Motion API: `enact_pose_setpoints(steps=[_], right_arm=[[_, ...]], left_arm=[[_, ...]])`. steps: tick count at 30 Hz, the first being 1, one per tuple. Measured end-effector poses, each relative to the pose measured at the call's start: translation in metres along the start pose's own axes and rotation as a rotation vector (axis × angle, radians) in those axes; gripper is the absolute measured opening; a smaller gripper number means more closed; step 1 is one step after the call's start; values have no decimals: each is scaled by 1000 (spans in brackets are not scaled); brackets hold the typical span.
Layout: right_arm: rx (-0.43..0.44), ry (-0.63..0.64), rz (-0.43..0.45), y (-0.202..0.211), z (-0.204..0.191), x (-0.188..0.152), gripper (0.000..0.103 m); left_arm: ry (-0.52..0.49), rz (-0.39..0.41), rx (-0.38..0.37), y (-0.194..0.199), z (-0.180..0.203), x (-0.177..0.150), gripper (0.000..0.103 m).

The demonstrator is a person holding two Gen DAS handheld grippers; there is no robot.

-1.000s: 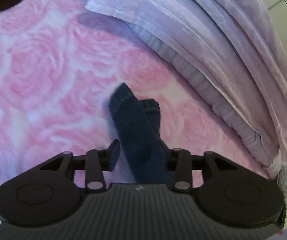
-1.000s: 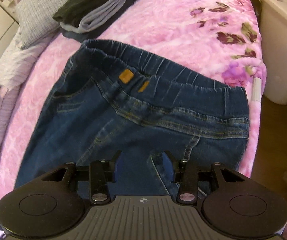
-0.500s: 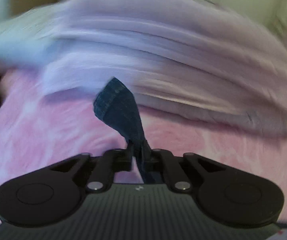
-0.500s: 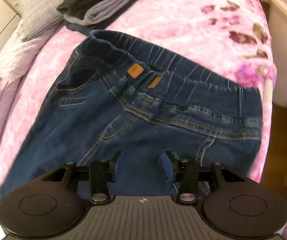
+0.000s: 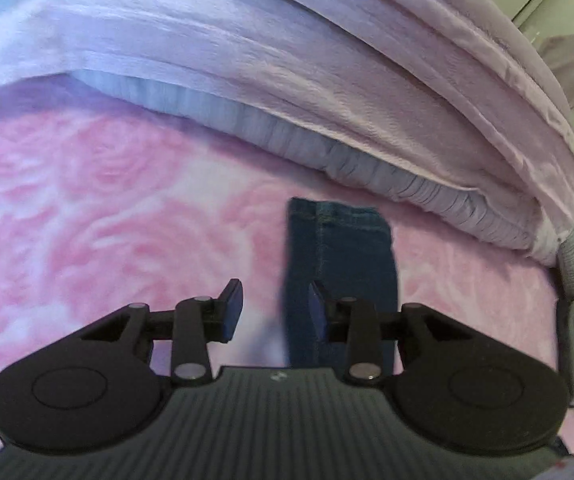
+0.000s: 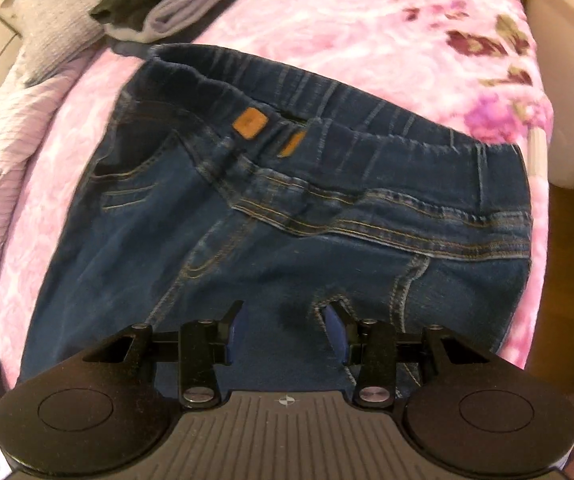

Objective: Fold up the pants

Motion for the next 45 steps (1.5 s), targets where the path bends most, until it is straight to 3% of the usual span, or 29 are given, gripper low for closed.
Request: enact_pose_setpoints(steps=[6,8,9,13,19,22,25,27,29,30,31,33,35,36,39,41,44,45], right_arm=[[-23,65,9,5,-4,2,41],[-36,79,25,9,-3,4,41],[-38,78,30,10,-1,5,41],[-32,48,46,15,6,8,41],[1,28,34,12,-2,9,41],[18,64,15,7,-15,5,41],[30,97,-1,6,-26,2,41],[31,123,1,8,-30,2,41],[20,137,11,10,-30,4,41],[16,134,14,10,-29,4,41],[15,125,14,9,-27,4,41],[13,95,12,6,-23,4,41],[15,70,12,5,-20,4,41],[16,66,14,5,-19,3,41],[9,95,17,8,-18,5,41],[11,135,34,12,-18,9,41],[-6,196,53,16,-17,20,41],[-8,221,57,17,-18,26,41]], left_arm=[[-5,-73,-7,-50,23,17,35],[-42,-68,66,-55,24,17,7],[-52,-49,90,-51,22,16,0],[12,115,82,14,-2,5,0],[244,220,152,113,-77,-54,0],[288,94,270,109,-115,-113,2],[368,-11,319,102,-148,-153,0],[393,17,278,109,-153,-154,3],[414,47,227,116,-152,-147,21],[435,45,197,114,-154,-143,42],[462,37,171,105,-154,-137,49],[497,24,143,89,-159,-131,44],[464,37,179,80,-157,-123,27],[413,49,212,80,-153,-116,1],[245,138,184,85,-140,-87,1],[101,193,214,90,-128,-76,2],[31,77,339,64,-140,-84,10],[23,61,342,60,-142,-86,10]])
Point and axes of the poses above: each gripper's, at about its wrist camera, not at the fingertips, and y roughly against the way its jaws point, z to its right, x to its top, the point moved 7 cm from there along -y, roughly the way its jaws point, and after that the axes turned 10 degrees about -z, right-handed, at the moved point
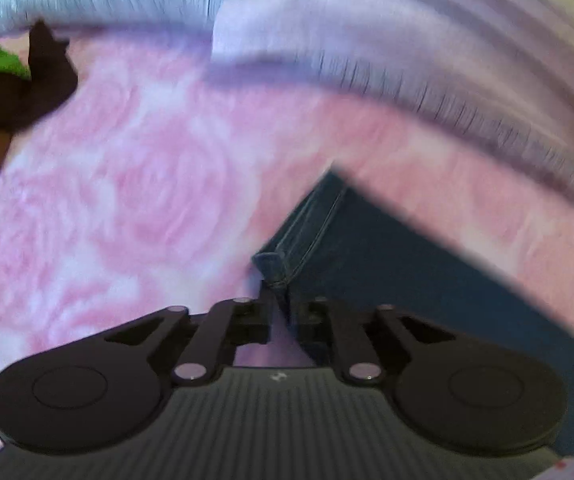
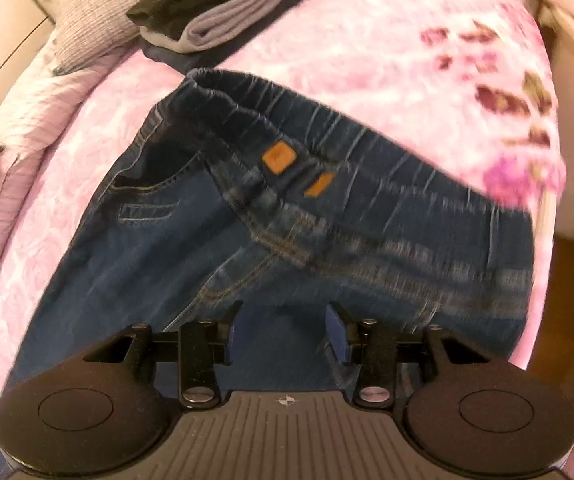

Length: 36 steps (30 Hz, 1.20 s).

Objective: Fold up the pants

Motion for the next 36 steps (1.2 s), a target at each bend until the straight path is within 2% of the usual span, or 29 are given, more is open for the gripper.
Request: enact_pose_setpoints(steps=[1,2,4,6,9,14,18,19,20,21,23,24,25,26,27,28,29,31,32,34,36], right_arm=[[-2,29,8,1,-1,7,41],[-1,64,23,4,-2,14,41],[-8,156,62,8,-7,33,41],[-26,263,96,10,-14,51,44],[-24,452,140,8,-29,77,48],[11,805,158,-23,-56,110,48],[57,1075,147,-56,-69,128,47],[94,1133,129,-62,-69,129,46],[146,1191,104,-66,-70,130,39],[201,1252,77,-68,-71,129,4],[303,1310,3,-68,-74,133,0],[411,1263,-45,-60,-75,143,0],[558,1127,-90,-52,-75,162,0],[690,921,-114,-49,-68,194,0],[759,666,-122,-60,-51,232,0],[767,457,-175,-85,-29,260,0],[736,346,-255,-114,-14,272,0],[547,301,-357,-158,4,273,5],[555,288,-373,-163,6,274,6],[577,244,-380,-156,7,283,18],[603,238,-348,-139,14,286,42]], left_arm=[[-5,19,7,5,1,0,14],[5,40,45,14,0,0,16],[61,69,79,32,-7,-2,23],[117,43,71,44,-12,-9,23],[128,27,67,71,-6,-29,23],[203,-17,20,117,23,-91,24],[252,-24,42,152,55,-148,24],[270,-25,46,159,63,-162,24],[285,-24,51,166,71,-174,24],[298,-21,54,171,80,-186,24],[315,-22,69,179,97,-207,24],[320,-26,72,183,106,-216,24],[320,-29,70,186,116,-226,24],[316,-29,73,188,124,-233,24],[312,-30,76,189,131,-239,24],[310,-33,77,189,139,-246,24],[311,-40,76,188,146,-253,24],[319,-69,81,182,158,-264,24],[320,-77,81,180,163,-269,24],[317,-83,85,180,172,-275,24],[327,-85,83,182,179,-281,24]])
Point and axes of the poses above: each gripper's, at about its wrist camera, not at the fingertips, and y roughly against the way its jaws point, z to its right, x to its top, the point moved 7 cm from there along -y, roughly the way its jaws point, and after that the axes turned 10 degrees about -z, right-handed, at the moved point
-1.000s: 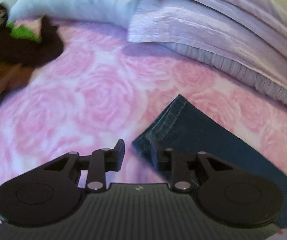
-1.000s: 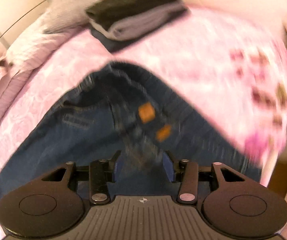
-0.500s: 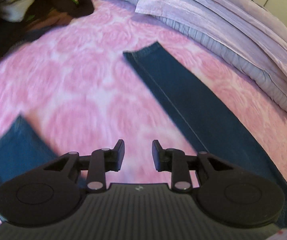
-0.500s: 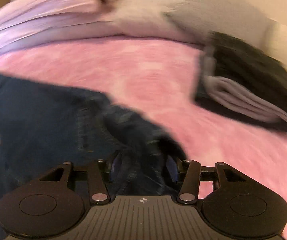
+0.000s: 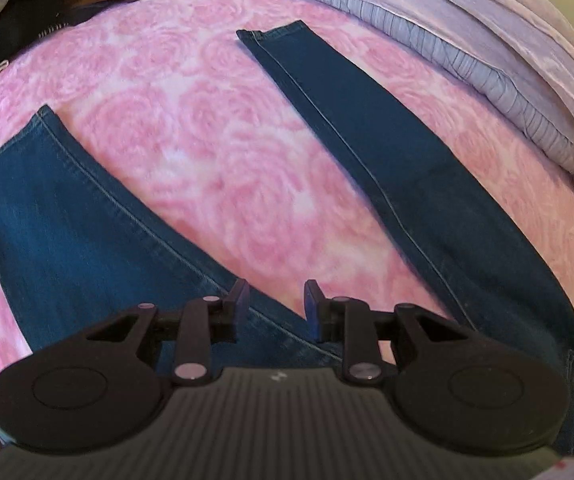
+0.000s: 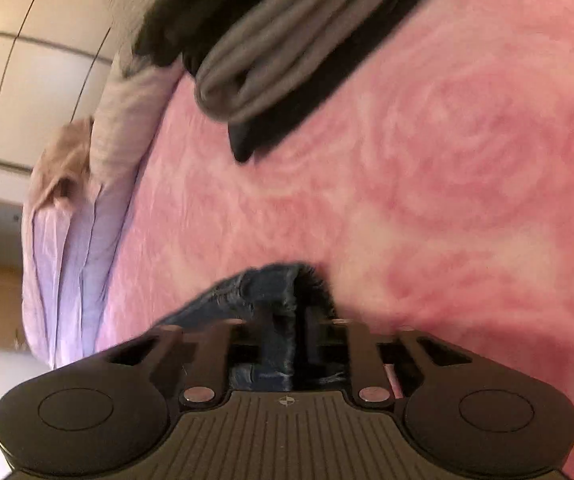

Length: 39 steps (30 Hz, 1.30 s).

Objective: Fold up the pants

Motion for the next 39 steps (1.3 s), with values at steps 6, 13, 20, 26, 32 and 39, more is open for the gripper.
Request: enact_pose_setpoints(steps=[6,13,20,26,32,39], right_arm=[[72,25,-214,4,4,-66,45],[107,153,-203,-14,3,-77,44],[65,326,-80,11,-33,-80,0],[-60,197,-123,-11,4,-76,0],[-22,92,-200,31,5,-113,42],[60,121,-260,37,3,-142,44]], left_arm=[[21,-22,-22,1,15,-14,24],[12,-37,-18,2,24,-23,24],[-8,-34,-17,4,29,-28,24],[-7,-51,-23,1,30,-31,24],[6,-61,-28,2,22,-38,24],[8,-74,-35,1,20,-47,24]])
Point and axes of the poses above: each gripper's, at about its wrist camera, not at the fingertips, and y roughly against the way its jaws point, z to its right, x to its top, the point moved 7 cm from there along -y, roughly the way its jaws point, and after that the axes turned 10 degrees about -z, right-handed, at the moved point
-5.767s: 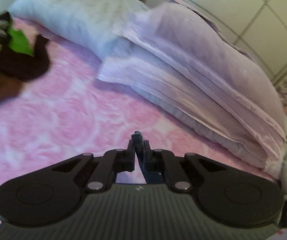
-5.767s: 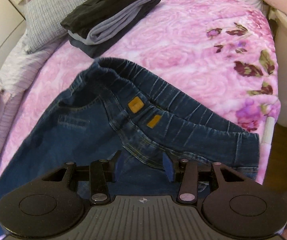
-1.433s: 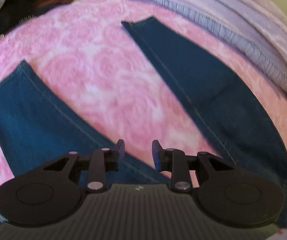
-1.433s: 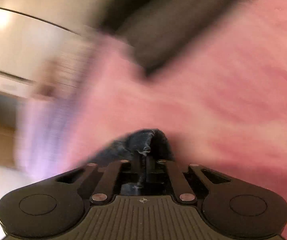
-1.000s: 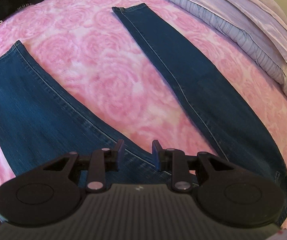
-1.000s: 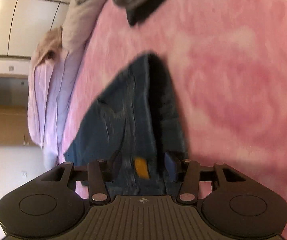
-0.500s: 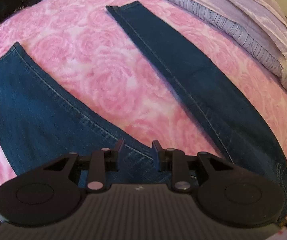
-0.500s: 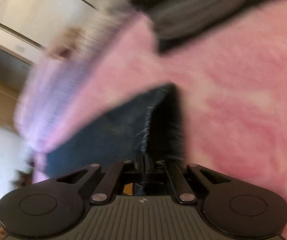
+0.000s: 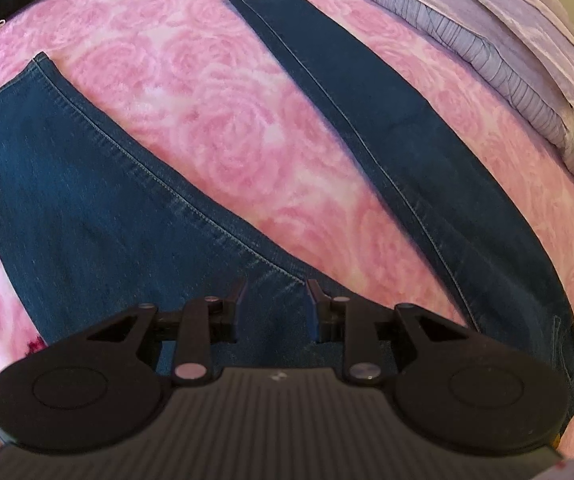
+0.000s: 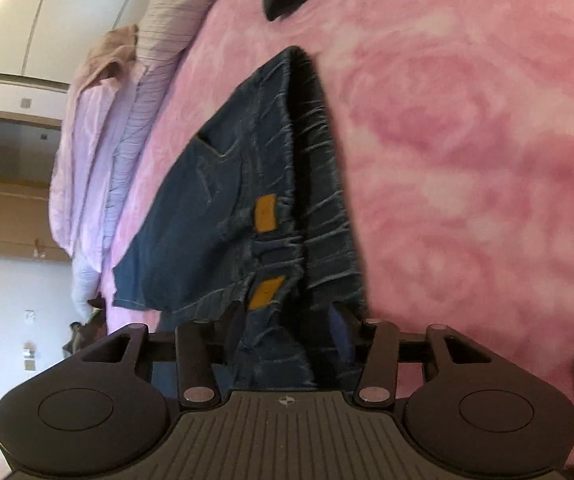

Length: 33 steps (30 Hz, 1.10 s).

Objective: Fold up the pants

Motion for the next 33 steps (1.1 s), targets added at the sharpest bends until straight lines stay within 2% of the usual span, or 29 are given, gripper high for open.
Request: enact_pose_setpoints(steps=[2,4,5,6,7,9,11,13,15,16,19,21,23,24,27,30,31,33], right_arm=[[17,37,-17,-5,-6,-1,44],[-12,75,-17,-7,-4,-3,43],[-21,88,-23,-9,-5,-3,39],[-23,114,-32,-12,-8,-2,11],[-40,138,-54,-13,-11,-4,3],[-121,213,-55,-15,-23,-7,1],[-203,296,-11,-5,-40,-10,1],[-259,271,20,0,-37,-15,0],[-363,274,-16,-17,-23,-22,1],[-392,293,-11,-23,-23,-23,2],[-453,231,-4,-16,-32,-20,6],[-580,199,52,0,-39,-21,20],[-753,180,153,18,-46,-24,25],[-784,193,197,21,-55,-27,25],[-744,355,187,-5,-92,-45,26],[-780,563,142,-51,-123,-73,27],[-807,617,126,-65,-124,-84,27],[-899,644,65,-88,-106,-106,28]], left_arm=[[-7,1,-4,2,1,-2,24],[-14,1,-5,3,0,-4,24],[-18,1,-3,3,0,-5,24],[-18,-1,0,3,-1,-6,24],[-19,-2,0,3,-2,-7,24],[-25,1,9,2,-4,-8,24],[-36,3,25,4,-7,-10,24],[-63,14,43,6,-12,-11,24],[-90,17,81,4,-19,-13,24],[-99,11,106,3,-24,-14,24],[-117,9,137,6,-37,-16,24],[-139,10,166,10,-46,-17,24],[-173,14,190,13,-54,-18,25],[-198,18,206,14,-57,-19,25],[-291,38,252,15,-65,-19,25],[-393,71,286,10,-71,-15,26],[-425,77,294,6,-74,-14,26],[-505,71,304,-5,-82,-15,28]])
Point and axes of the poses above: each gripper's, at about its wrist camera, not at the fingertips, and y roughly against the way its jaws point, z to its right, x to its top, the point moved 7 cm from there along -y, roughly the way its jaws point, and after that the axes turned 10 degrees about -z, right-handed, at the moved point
